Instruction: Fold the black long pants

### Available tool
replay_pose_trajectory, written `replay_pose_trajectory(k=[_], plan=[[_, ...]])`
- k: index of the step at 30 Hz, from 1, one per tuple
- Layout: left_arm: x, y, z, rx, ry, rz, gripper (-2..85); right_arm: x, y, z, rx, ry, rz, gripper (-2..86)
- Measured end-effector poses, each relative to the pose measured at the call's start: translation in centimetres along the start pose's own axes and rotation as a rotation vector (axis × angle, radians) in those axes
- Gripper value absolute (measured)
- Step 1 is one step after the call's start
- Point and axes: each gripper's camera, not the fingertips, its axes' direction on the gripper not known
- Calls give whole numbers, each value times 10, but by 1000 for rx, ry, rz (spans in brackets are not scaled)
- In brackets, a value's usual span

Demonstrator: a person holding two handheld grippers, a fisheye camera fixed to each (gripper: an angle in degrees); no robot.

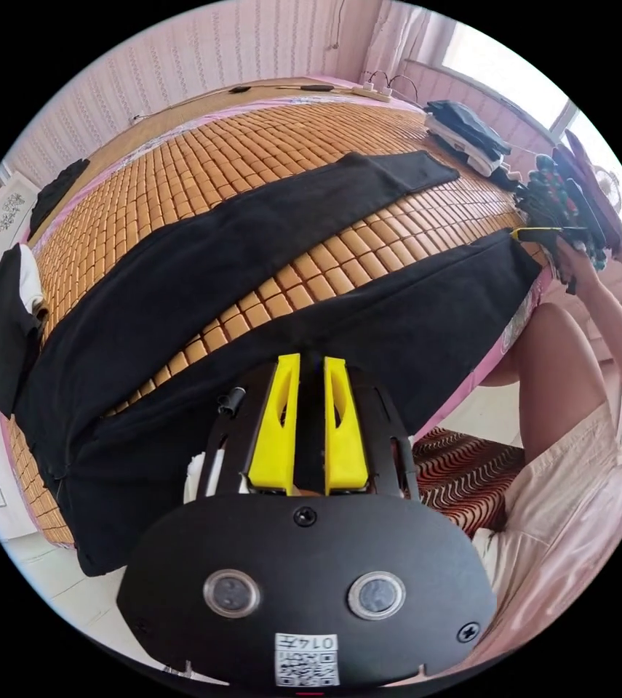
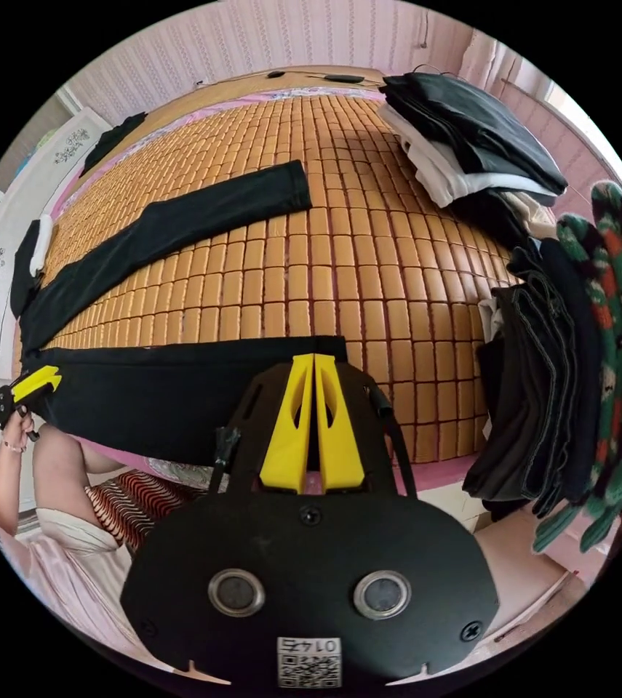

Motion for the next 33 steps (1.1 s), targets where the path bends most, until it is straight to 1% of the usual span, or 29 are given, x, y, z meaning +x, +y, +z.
replay_pose_trajectory(k=[1,2,3,5,7,9,11,12,13,16,21,24,26,27,29,30,32,33], plan=[[-8,5,-9,35,16,-30,58,-13,-7,-13,49,46,-27,-2],[-21,9,-19,82,14,-71,56,-29,-17,-27,119,57,-77,-2],[-28,11,-23,102,8,-91,56,-38,-24,-32,143,56,-103,-2],[-62,13,-30,134,-77,-164,54,-68,-60,-39,182,59,-158,-2],[-90,13,-24,130,-130,-229,52,-85,-87,-32,180,73,-171,-2],[-115,12,-13,112,-147,-291,50,-98,-109,-17,150,127,-146,-3],[-138,15,11,40,-148,-357,47,-108,-120,4,67,190,-118,-3],[-142,17,17,18,-138,-366,46,-111,-118,3,93,184,-120,-4],[-146,24,19,67,-104,-360,44,-113,-115,1,102,206,-95,-4],[-155,41,27,89,-50,-380,42,-121,-109,-4,116,184,-74,-4],[-161,68,33,114,-33,-410,32,-149,-110,-14,122,158,-21,-6],[-158,105,17,192,-5,-423,22,-175,-89,-45,251,119,-28,-6],[-159,156,2,250,-3,-469,21,-205,-64,-65,295,55,-115,-6],[-161,172,-2,261,-4,-492,21,-213,-58,-68,286,35,-143,-6],[-172,241,-9,283,-5,-622,23,-247,-34,-73,221,-27,-219,-6],[-176,258,-10,286,-5,-655,24,-256,-28,-73,209,-39,-231,-6],[-188,322,-15,282,-41,-768,30,-295,-5,-71,160,-78,-269,-6],[-191,337,-16,279,-55,-791,32,-305,-1,-70,152,-91,-281,-7]])
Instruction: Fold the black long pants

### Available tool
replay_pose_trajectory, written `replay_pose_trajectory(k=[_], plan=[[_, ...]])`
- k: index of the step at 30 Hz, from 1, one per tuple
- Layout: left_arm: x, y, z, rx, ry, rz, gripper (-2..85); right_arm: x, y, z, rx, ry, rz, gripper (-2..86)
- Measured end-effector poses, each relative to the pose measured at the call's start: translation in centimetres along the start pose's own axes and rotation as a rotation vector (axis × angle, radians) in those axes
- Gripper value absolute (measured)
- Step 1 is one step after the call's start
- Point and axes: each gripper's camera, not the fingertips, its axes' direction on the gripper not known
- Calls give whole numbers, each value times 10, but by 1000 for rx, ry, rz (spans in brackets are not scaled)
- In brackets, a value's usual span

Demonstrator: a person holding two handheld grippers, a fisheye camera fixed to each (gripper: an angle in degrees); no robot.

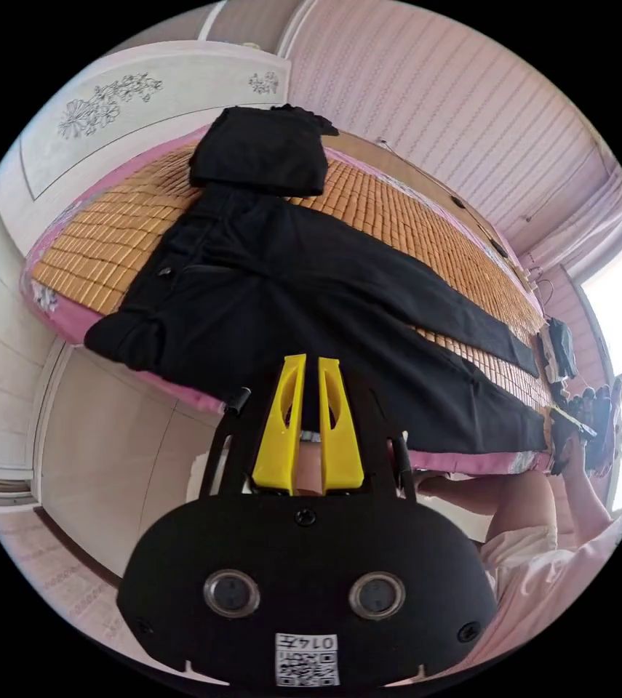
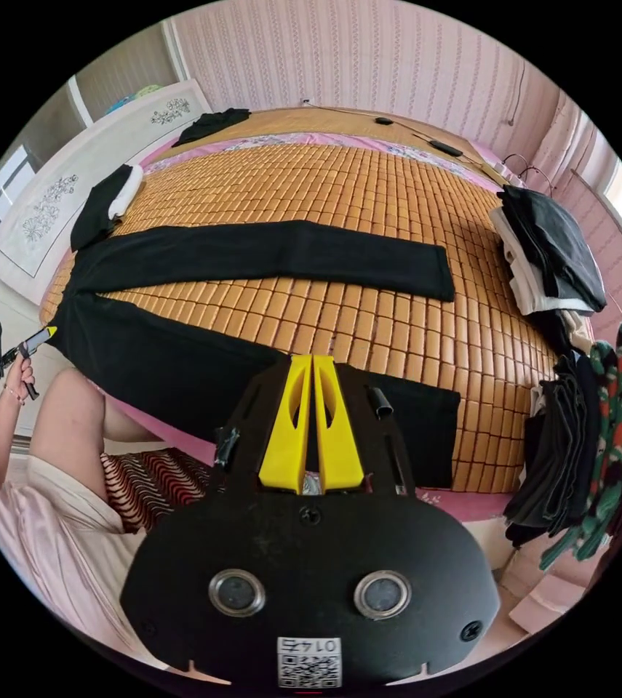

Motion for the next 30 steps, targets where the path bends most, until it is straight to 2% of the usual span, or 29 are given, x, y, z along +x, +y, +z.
replay_pose_trajectory(k=[3,9,14,17,23,26,30], plan=[[-54,26,-16,28,-52,-81,40,-60,-5,10,-41,-31,-88,-8],[-119,22,-33,107,-85,-67,45,-221,-79,22,-32,-133,-474,-2],[-152,-21,-21,108,-73,40,44,-405,-165,29,-7,-294,-843,104],[-168,-47,2,51,-84,93,37,-502,-200,40,-17,-303,-999,112],[-199,-78,52,-51,-6,109,69,-648,-250,77,-53,-186,-1165,108],[-208,-82,72,-116,28,131,92,-696,-266,97,-79,-183,-1187,104],[-218,-82,84,-119,34,135,91,-735,-276,123,-113,-145,-1190,91]])
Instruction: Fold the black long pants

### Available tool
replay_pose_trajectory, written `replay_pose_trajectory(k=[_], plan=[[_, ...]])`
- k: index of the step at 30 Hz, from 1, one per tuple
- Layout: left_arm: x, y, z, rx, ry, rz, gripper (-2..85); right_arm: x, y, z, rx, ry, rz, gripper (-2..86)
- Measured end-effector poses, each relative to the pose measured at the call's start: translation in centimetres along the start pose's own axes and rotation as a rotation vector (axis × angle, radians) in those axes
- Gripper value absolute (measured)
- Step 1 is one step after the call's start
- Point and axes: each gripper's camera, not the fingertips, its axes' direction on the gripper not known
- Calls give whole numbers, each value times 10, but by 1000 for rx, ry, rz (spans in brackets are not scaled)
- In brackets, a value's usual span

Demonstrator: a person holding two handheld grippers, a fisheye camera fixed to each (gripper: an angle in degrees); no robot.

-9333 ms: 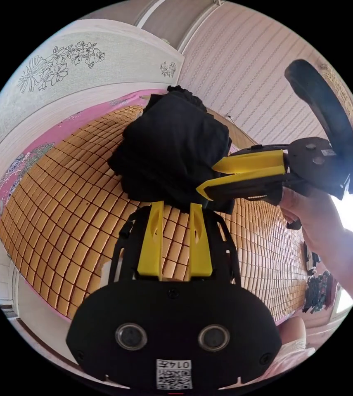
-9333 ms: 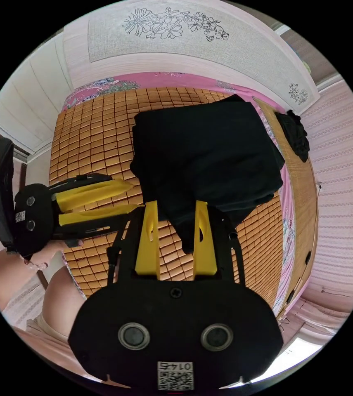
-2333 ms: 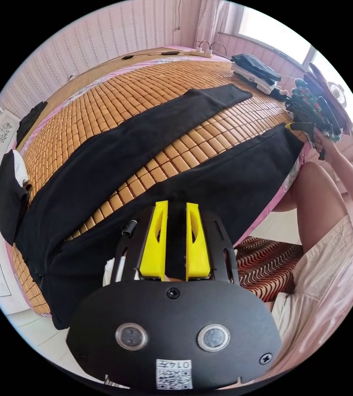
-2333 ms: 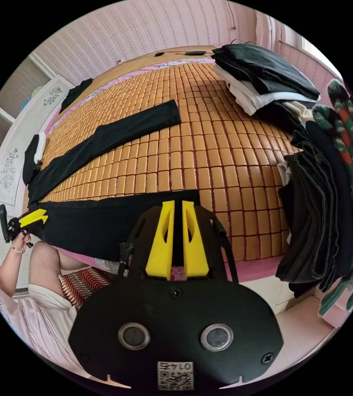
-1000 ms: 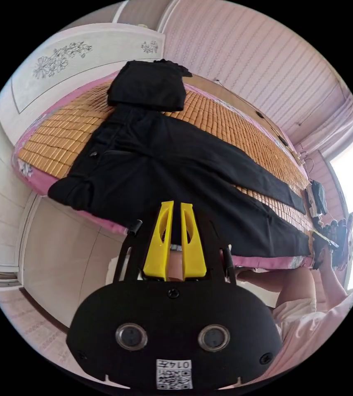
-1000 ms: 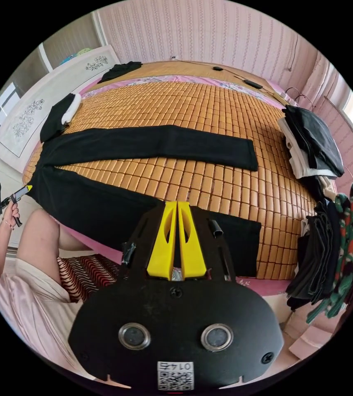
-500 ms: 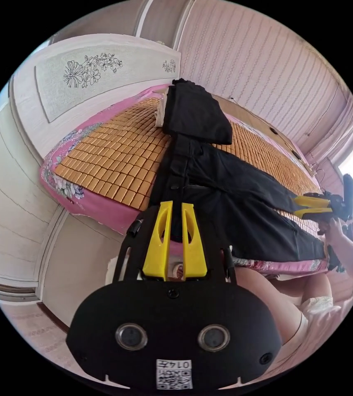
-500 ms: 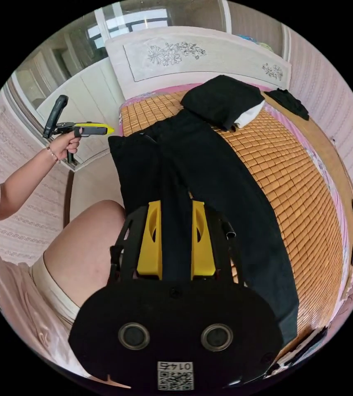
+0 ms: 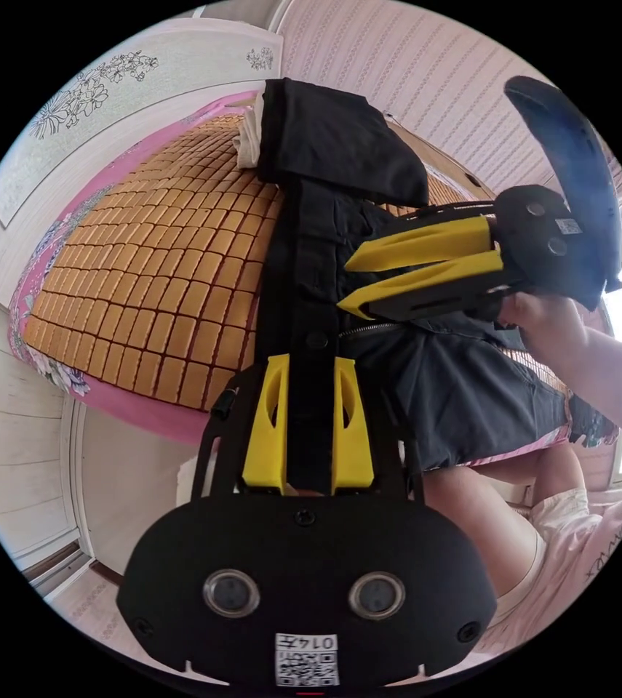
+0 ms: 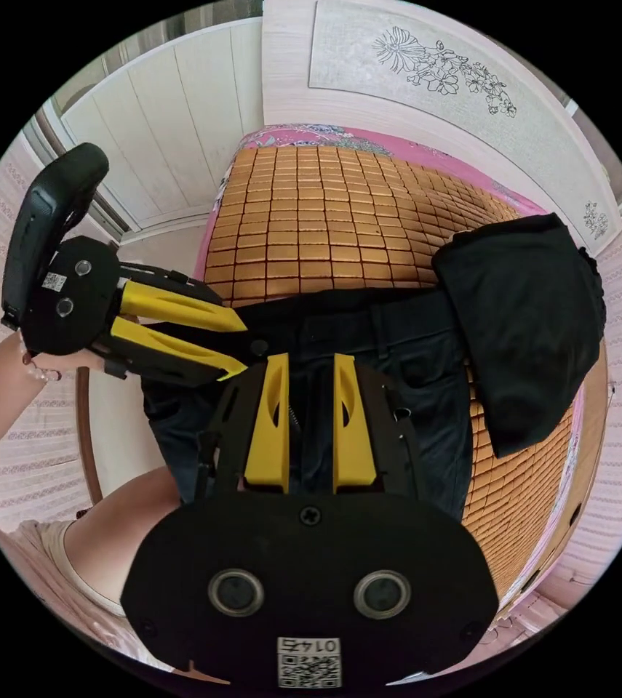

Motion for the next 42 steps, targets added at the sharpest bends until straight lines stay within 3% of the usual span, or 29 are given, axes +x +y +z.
replay_pose_trajectory(k=[6,8,13,19,22,26,37,42], plan=[[-13,5,9,39,-39,19,36,17,-25,17,-13,-72,12,68],[-17,6,10,60,-31,20,0,21,-25,11,17,-117,8,22],[-21,8,16,75,-63,38,-9,28,-18,-8,100,-73,1,-1],[-27,8,21,84,-94,55,-10,43,-11,-20,198,-176,57,13],[-35,7,27,80,-82,33,-10,26,-22,0,121,-135,7,69],[-45,11,37,83,-76,19,-10,17,-28,35,-23,13,-38,51],[-57,11,33,161,-123,44,-10,64,43,-1,189,-185,26,5],[-74,7,60,128,-119,-14,-9,60,61,40,53,-213,3,3]])
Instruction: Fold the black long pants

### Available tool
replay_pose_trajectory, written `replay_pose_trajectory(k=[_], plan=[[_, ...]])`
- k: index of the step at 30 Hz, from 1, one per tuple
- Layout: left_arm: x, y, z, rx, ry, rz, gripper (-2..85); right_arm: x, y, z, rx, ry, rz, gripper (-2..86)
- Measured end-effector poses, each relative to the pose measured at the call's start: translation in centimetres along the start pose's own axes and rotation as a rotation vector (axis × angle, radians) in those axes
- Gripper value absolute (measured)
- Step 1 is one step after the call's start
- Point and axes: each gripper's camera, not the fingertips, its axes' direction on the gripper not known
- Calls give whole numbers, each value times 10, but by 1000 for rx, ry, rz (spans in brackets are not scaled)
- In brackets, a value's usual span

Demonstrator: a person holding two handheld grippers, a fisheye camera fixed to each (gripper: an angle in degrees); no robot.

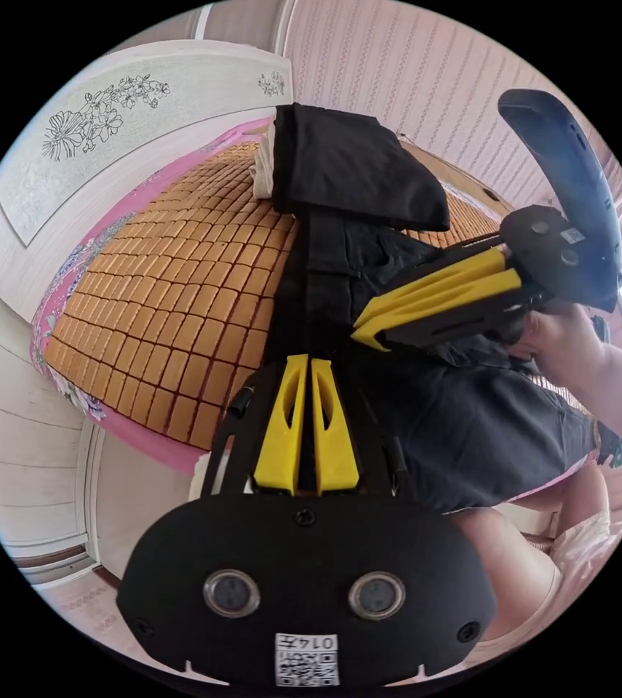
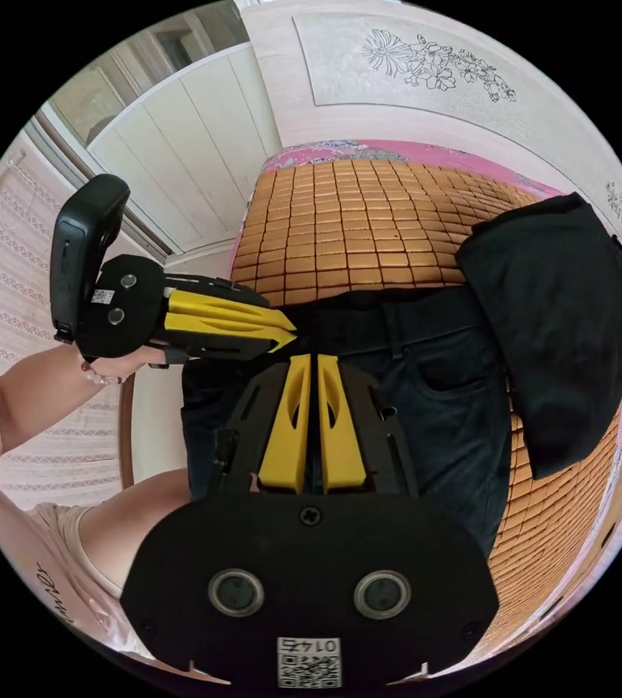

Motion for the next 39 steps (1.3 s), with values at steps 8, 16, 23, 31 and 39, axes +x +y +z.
replay_pose_trajectory(k=[8,16,23,31,39], plan=[[-47,39,-48,137,65,-220,13,12,142,-47,240,-15,124,-7],[-79,123,-55,128,269,-483,81,19,505,-103,235,-19,770,25],[-86,105,-9,-32,263,-592,80,-54,786,-143,142,184,1422,83],[-88,90,-18,-70,251,-601,37,-131,968,-148,328,281,1871,101],[-77,70,-36,-104,209,-595,38,-132,1054,-129,409,131,1888,101]])
